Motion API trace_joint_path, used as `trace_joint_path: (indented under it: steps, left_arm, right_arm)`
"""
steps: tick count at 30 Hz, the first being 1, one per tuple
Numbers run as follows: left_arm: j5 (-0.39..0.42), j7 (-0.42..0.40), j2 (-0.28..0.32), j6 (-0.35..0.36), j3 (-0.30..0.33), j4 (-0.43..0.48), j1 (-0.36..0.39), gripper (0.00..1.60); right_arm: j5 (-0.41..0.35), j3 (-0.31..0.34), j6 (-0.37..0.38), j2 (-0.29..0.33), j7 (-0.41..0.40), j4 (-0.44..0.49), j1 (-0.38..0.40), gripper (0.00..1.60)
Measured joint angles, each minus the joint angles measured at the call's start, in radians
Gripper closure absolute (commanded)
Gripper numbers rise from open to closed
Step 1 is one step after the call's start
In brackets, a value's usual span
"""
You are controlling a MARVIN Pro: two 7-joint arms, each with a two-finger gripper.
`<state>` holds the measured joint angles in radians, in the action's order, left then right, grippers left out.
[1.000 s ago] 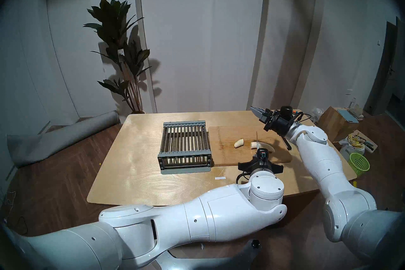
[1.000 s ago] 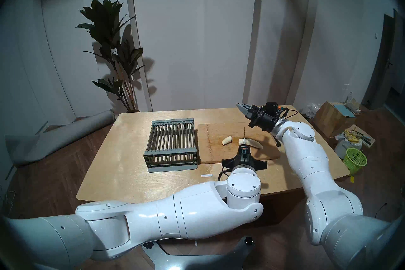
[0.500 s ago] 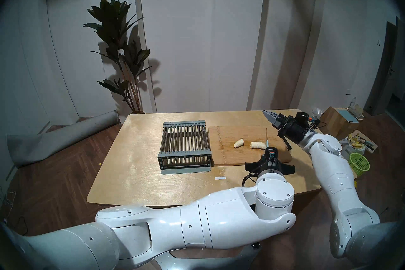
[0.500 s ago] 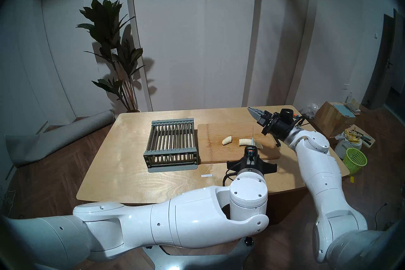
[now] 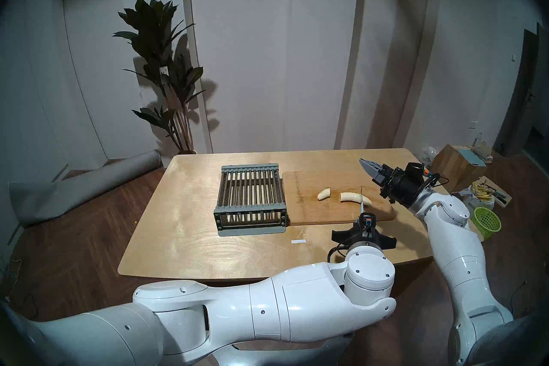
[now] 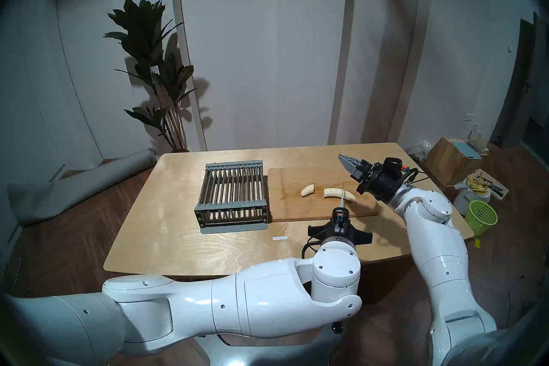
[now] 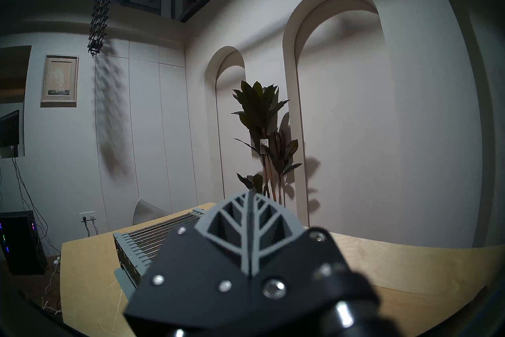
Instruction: Cut the banana into four pieces on the cutting board
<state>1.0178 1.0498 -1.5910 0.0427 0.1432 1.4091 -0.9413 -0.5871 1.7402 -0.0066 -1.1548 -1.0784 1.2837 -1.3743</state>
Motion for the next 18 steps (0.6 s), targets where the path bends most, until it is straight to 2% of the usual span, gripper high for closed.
trace_joint_path:
  steps: [10, 18]
  left_arm:
    - [-0.001, -0.039, -0.019, -0.008, 0.026, -0.071, 0.031, 1.6]
    - [0.014, -0.05, -0.025, -0.006, 0.025, -0.076, 0.024, 1.6]
  right_arm:
    - [0.014, 0.009, 0.032, -0.008, 0.062, 0.06, -0.043, 1.6]
    - [0.056, -0.024, 0.044, -0.018, 0.095, 0.053, -0.04, 1.6]
